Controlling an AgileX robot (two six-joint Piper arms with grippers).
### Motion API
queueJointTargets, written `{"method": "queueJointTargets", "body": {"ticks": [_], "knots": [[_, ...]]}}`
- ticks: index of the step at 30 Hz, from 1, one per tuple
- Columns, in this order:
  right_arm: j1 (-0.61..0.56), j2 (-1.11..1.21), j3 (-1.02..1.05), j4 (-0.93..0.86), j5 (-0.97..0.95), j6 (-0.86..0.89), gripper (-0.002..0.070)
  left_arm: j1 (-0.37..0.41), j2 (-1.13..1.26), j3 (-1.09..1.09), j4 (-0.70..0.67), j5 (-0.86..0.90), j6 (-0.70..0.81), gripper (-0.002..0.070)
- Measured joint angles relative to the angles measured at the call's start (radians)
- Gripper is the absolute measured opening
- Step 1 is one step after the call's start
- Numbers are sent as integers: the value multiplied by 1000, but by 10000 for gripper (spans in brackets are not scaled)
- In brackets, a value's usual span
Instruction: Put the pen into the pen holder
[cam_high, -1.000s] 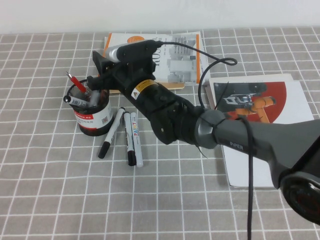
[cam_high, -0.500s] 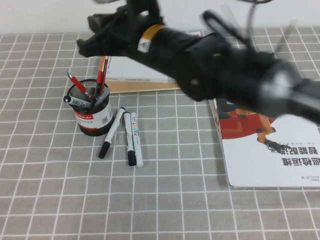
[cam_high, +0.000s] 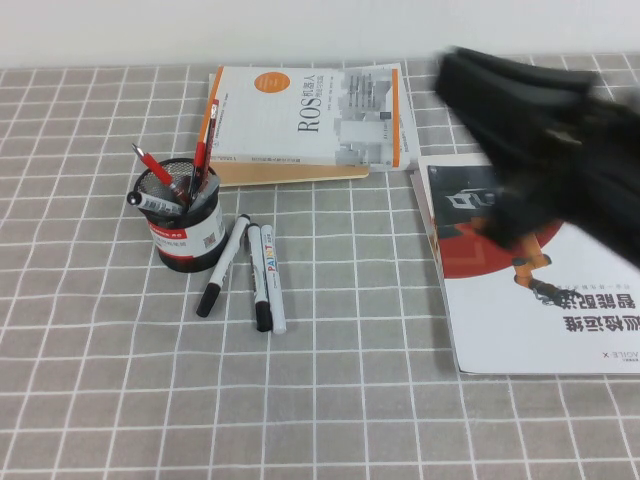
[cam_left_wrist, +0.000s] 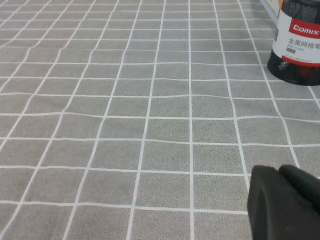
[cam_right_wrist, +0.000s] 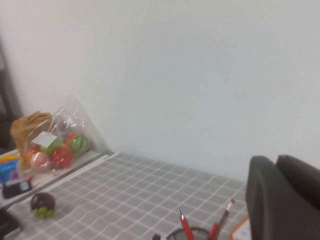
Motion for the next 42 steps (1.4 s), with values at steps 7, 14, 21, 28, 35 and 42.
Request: {"method": "queueJointTargets", "body": {"ticks": [7, 14, 21, 28, 35, 42], "knots": [[0, -338, 43, -16, 326, -19, -12, 0, 0, 0, 0, 0, 0, -5], [0, -475, 43, -42, 578, -18, -12, 0, 0, 0, 0, 0, 0, -5], [0, -464, 43, -54, 872, -18, -13, 0, 0, 0, 0, 0, 0, -5], [0, -453, 61, -76, 1073, -18, -12, 0, 0, 0, 0, 0, 0, -5], [0, -498, 277, -78, 968, -18, -13, 0, 0, 0, 0, 0, 0, -5], [-148, -639, 605, -74, 609, -18, -12, 0, 0, 0, 0, 0, 0, -5]]}}
